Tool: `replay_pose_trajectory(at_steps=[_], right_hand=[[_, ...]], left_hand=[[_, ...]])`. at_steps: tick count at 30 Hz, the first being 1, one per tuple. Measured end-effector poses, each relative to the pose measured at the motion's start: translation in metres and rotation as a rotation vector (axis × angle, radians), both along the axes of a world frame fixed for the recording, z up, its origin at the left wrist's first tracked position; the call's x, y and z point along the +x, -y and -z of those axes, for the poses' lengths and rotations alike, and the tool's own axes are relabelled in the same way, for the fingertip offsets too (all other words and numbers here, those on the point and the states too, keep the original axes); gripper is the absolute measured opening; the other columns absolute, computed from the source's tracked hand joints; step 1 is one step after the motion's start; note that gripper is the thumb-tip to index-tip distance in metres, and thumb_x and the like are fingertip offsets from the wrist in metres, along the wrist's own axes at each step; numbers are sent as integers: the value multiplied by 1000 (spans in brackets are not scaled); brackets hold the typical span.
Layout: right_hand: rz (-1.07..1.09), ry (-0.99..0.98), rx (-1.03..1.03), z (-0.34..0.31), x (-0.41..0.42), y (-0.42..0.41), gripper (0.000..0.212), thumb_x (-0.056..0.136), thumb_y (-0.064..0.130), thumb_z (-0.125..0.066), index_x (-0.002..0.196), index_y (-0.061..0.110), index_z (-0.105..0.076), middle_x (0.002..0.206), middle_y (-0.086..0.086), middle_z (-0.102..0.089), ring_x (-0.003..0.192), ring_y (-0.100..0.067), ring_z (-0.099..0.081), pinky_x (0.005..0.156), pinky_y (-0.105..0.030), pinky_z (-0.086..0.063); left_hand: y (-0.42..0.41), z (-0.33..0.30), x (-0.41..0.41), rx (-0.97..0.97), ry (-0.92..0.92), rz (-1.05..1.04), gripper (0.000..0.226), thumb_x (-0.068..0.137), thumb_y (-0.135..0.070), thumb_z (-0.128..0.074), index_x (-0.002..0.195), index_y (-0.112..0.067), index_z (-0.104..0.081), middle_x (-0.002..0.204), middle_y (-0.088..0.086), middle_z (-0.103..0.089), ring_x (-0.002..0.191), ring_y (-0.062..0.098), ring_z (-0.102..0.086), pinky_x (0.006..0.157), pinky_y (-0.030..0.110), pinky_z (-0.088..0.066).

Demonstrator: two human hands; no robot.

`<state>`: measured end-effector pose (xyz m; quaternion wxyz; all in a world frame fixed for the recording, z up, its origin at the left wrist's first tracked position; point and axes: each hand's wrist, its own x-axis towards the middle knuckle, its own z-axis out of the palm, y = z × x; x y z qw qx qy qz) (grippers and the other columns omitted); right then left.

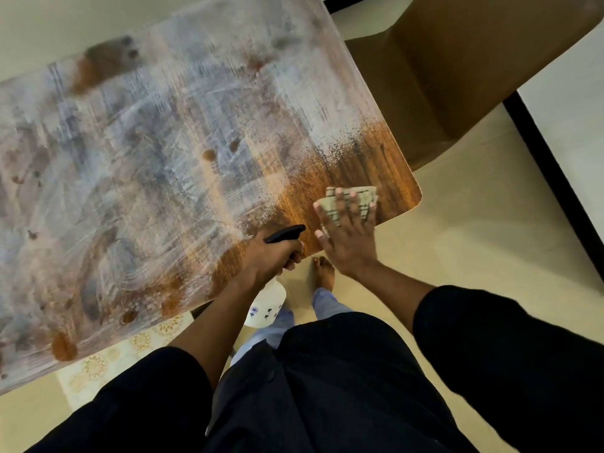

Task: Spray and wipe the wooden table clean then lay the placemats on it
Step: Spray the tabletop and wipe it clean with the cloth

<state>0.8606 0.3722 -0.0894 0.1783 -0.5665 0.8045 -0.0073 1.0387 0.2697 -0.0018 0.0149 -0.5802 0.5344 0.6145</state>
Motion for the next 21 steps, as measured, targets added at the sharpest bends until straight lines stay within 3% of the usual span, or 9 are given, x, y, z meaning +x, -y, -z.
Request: replay_pose_trajectory(at_steps=[4,7,11,16,21], right_hand=[[-236,43,-36,1,26,-3,67,107,58,-7,168,30,-2,176,-6,5,161,-35,7,122,-71,-4],[-268,29,-15,3,6,-3,72,106,61,-20,168,29,-2,176,0,5,161,-35,10,121,-72,-3],[-35,25,34,0,-50,-2,77,100,71,-6,167,35,4,175,-1,13,159,-37,16,125,-66,3],[178,-17,51,1,-125,-2,78,99,72,-18,166,37,3,175,-7,10,160,-39,8,127,-60,-3],[263,-68,20,6,-109,5,75,103,64,-20,167,31,2,175,-13,7,160,-39,7,125,-65,-6]], left_hand=[[-6,0,-6,-42,11,-40,18,92,-9,-72,108,-8,-79,74,15,-76,54,19,-64,46,21,-46],[-8,-1,-10,-16,25,-52,13,90,-9,-75,101,-4,-79,73,14,-76,51,16,-62,44,20,-44],[-7,1,-11,8,21,-67,11,90,-9,-75,94,0,-78,76,18,-76,52,18,-63,44,23,-44],[-7,3,-9,-15,-3,-53,11,89,-15,-75,85,-7,-80,76,18,-77,55,21,-63,48,29,-44],[-7,0,0,-42,-7,-97,13,88,-17,-75,84,-6,-79,76,19,-76,55,23,-61,50,30,-43]])
